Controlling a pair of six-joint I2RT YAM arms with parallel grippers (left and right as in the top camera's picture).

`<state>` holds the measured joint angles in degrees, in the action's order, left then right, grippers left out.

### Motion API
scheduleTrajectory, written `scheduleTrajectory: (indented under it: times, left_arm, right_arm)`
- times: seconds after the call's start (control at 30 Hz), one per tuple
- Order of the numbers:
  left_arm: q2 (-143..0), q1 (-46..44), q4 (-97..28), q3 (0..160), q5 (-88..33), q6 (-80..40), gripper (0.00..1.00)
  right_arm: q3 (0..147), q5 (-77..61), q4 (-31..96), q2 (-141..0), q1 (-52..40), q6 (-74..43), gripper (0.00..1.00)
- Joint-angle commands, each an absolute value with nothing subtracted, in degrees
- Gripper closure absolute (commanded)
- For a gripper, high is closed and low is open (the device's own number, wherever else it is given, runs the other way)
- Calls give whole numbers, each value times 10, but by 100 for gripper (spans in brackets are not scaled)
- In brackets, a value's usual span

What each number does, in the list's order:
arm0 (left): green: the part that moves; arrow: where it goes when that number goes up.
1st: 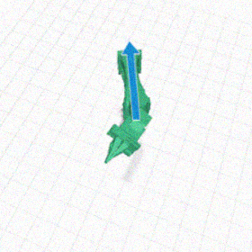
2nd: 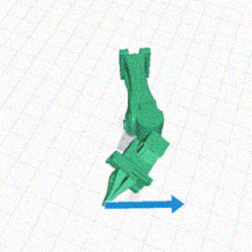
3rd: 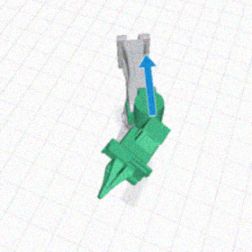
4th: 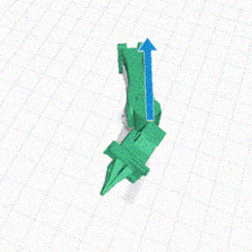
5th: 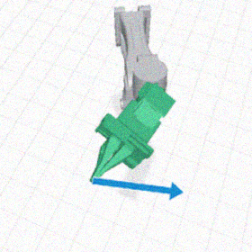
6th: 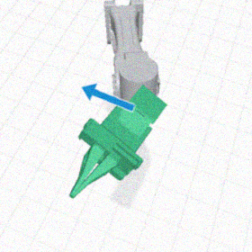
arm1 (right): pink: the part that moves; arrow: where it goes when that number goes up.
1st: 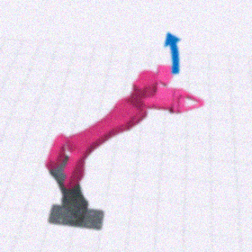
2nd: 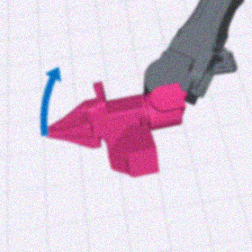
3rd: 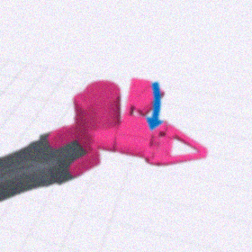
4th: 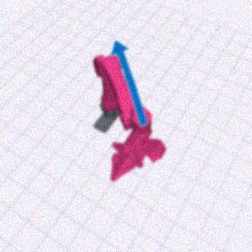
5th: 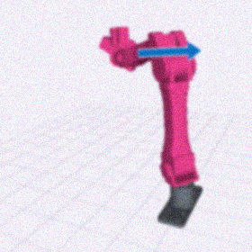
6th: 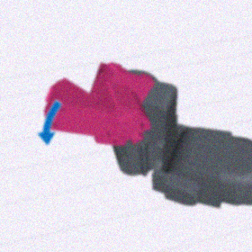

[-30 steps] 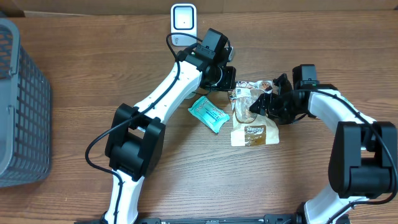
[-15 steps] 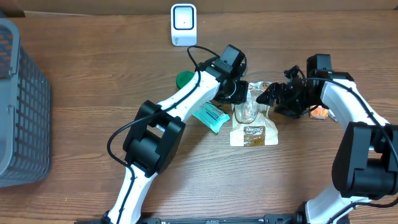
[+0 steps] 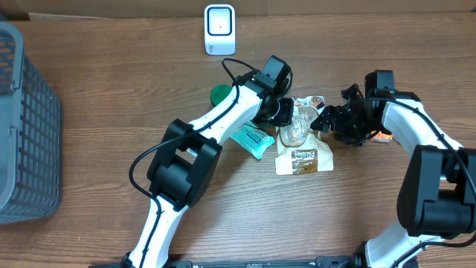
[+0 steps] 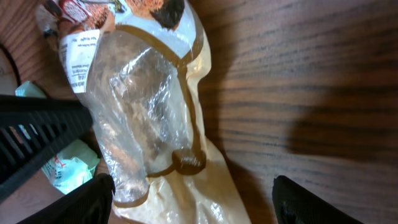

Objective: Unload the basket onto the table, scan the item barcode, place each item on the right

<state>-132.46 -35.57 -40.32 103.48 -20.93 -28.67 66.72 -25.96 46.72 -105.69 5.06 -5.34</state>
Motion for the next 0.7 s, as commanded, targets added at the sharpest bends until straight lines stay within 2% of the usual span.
scheduleTrajectory:
  times: [0.0,0.2,0.53,0.67]
  left_arm:
    - [-1338,-362,-402,1011,-204,-317,96]
    - [-1338,-362,-376,968,-206,-347,96]
    - [-1338,-362,-370,962,-206,-348,96]
    - [-1338,-361,-375,962,-206,-348,96]
  right_arm:
    - [656,-255,455,-1046,50,-44,24]
    - [637,-255,430,-1046,50,-44,37]
    - [592,-288,362,-1067,49,-44,39]
    - [581,-343,338,-1109,49,-44,39]
